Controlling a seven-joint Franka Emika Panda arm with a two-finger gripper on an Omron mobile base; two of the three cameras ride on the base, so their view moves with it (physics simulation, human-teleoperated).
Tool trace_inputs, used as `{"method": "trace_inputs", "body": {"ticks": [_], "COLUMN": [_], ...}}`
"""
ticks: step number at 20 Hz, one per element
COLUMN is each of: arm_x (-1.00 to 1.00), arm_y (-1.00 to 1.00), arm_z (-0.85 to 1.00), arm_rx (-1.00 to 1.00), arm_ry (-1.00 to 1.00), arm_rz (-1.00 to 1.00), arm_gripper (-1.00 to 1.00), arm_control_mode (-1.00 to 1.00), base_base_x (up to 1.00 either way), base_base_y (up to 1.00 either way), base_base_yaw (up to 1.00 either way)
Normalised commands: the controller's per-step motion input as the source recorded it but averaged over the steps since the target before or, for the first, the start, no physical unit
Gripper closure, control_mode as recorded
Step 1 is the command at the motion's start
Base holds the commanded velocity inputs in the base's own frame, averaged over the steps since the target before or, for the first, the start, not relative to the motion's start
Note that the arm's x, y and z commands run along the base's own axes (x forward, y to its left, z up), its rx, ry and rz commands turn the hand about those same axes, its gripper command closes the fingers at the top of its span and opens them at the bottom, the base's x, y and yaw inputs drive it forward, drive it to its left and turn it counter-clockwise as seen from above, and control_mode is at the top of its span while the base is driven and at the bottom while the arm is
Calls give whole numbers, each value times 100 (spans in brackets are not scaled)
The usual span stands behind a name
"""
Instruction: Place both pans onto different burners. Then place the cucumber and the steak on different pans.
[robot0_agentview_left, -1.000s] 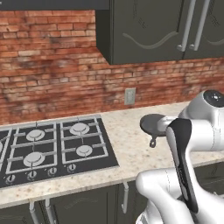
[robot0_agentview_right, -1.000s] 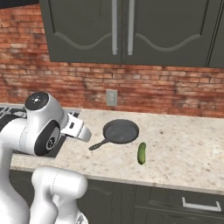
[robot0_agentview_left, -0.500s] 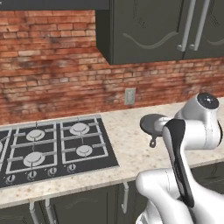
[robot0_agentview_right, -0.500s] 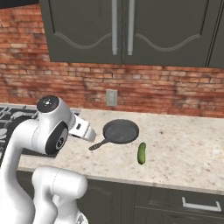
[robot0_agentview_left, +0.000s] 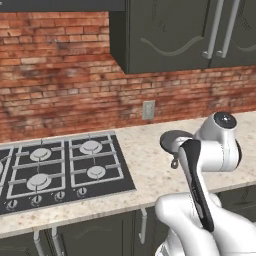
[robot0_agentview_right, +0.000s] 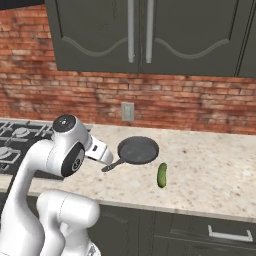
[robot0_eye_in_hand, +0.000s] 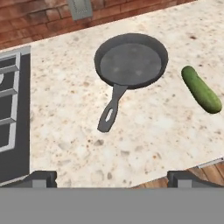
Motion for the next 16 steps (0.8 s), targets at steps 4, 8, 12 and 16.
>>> {"method": "trace_inputs", "body": {"ticks": [4, 8, 12, 16], "arm_x": [25, 28, 29, 28], "arm_y": [0, 0, -5, -8], "arm_z": [-37, -33, -18, -21], "arm_rx": [0, 0, 3, 3], "arm_ry": [0, 0, 0, 0], "arm_rz": [-6, -4, -3, -3], "arm_gripper": [-100, -100, -100, -100], "arm_control_mode": [-100, -100, -100, -100], "base_base_x": [0, 0, 0, 0], "base_base_y": [0, 0, 0, 0], "base_base_yaw": [0, 0, 0, 0]}}
